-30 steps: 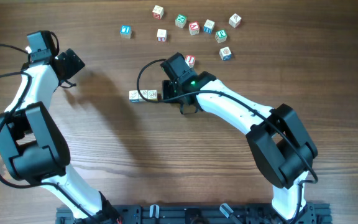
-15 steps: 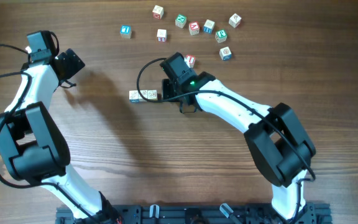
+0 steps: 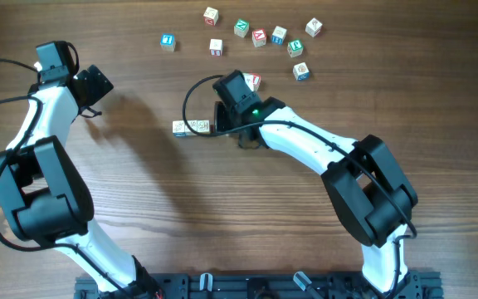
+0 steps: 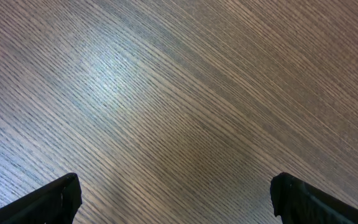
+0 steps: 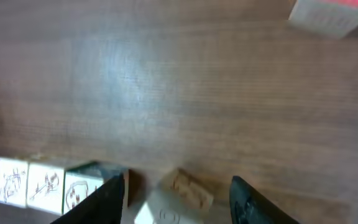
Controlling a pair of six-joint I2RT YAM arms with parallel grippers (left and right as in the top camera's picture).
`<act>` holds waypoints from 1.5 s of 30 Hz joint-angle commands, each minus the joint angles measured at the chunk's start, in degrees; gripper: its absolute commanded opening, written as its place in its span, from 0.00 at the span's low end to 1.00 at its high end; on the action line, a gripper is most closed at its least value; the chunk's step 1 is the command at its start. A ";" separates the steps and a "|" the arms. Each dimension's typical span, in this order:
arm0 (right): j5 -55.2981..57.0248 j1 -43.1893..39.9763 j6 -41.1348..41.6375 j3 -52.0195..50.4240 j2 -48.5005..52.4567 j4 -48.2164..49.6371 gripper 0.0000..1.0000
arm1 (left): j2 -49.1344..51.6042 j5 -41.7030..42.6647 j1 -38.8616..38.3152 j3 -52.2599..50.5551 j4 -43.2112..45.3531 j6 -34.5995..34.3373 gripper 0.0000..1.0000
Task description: Form a horizontal line
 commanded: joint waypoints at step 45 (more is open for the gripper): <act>-10.21 -2.29 1.46 -0.24 1.05 -6.71 0.08 | 0.39 -0.55 0.15 0.02 0.00 0.28 1.00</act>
